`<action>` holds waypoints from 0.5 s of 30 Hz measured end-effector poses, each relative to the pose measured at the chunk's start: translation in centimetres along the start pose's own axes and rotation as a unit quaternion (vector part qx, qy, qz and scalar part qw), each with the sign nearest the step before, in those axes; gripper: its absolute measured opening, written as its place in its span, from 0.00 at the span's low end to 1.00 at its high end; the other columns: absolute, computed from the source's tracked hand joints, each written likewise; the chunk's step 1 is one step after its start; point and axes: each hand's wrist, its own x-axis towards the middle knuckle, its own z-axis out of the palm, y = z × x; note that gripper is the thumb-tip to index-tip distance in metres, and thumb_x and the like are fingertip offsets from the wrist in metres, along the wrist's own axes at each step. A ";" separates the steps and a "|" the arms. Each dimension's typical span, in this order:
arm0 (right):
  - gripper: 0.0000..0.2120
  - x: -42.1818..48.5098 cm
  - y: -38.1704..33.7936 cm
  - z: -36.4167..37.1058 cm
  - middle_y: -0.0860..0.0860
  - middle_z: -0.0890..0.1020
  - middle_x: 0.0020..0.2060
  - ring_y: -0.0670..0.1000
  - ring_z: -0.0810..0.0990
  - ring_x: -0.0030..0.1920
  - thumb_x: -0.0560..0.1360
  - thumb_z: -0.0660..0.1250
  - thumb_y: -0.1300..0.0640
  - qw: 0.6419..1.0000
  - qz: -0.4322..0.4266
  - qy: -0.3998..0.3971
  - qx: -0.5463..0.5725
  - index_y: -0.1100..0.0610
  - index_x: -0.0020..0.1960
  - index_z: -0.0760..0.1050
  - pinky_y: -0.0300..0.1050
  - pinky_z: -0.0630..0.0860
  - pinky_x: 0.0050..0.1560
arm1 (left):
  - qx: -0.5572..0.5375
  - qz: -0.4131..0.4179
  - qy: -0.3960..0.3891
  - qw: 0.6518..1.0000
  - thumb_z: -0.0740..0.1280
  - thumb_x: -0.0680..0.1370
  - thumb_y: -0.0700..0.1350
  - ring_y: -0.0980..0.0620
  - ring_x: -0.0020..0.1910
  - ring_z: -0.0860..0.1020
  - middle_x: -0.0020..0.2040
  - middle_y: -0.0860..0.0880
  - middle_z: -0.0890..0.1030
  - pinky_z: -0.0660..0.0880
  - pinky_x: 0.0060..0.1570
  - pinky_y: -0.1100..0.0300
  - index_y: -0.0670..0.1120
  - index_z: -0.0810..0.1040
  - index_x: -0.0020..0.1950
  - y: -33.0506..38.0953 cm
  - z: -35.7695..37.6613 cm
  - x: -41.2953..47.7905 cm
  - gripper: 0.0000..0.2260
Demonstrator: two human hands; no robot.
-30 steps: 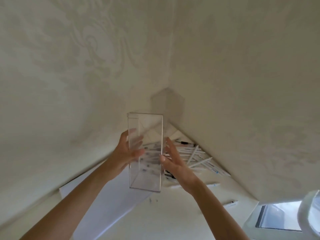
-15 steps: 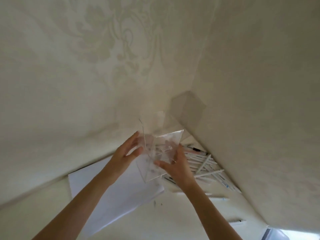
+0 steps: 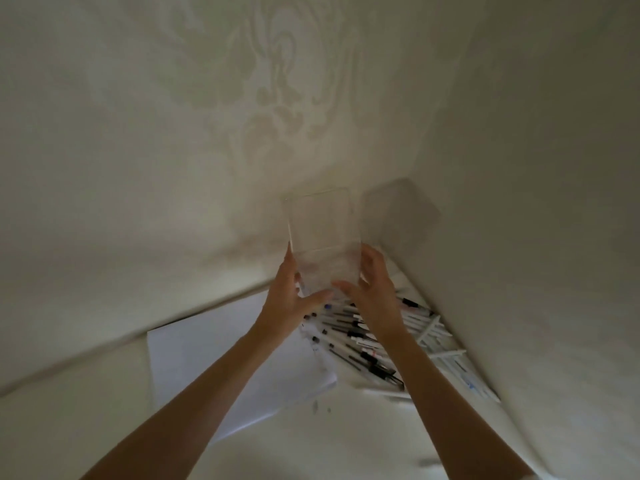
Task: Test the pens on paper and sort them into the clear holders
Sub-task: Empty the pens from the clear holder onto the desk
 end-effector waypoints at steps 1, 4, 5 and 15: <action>0.30 0.3 0.4 -0.1 0.42 0.72 0.66 0.41 0.69 0.67 0.72 0.73 0.62 1.000 -0.001 -0.015 0.003 0.43 0.66 0.64 0.51 0.71 0.67 | -0.007 -0.003 0.036 0.999 0.74 0.68 0.41 0.70 0.51 0.74 0.54 0.62 0.73 0.71 0.44 0.75 0.53 0.62 0.65 -0.2 0.6 0.2 0.31; 0.28 1.5 1.6 -0.7 0.45 0.71 0.68 0.43 0.67 0.69 0.74 0.69 0.66 0.997 -0.001 -0.073 0.026 0.50 0.69 0.64 0.55 0.69 0.68 | 0.029 0.002 0.113 0.993 0.73 0.71 0.45 0.68 0.55 0.74 0.56 0.64 0.74 0.72 0.51 0.70 0.59 0.58 0.70 -1.3 1.7 0.4 0.34; 0.29 1.9 1.9 -1.0 0.46 0.69 0.69 0.44 0.66 0.70 0.74 0.67 0.67 0.995 0.004 -0.102 0.023 0.49 0.69 0.63 0.52 0.68 0.68 | 0.033 -0.006 0.123 0.992 0.73 0.72 0.47 0.66 0.56 0.74 0.57 0.63 0.76 0.74 0.54 0.65 0.57 0.57 0.73 -1.7 1.7 0.3 0.35; 0.30 4.2 8.8 -0.8 0.49 0.45 0.77 0.53 0.44 0.77 0.82 0.50 0.44 0.837 0.068 -0.275 -0.468 0.53 0.78 0.44 0.55 0.44 0.75 | 0.053 -0.048 0.213 0.974 0.73 0.70 0.47 0.70 0.54 0.73 0.55 0.59 0.78 0.74 0.54 0.65 0.50 0.65 0.69 -3.7 0.4 -1.6 0.31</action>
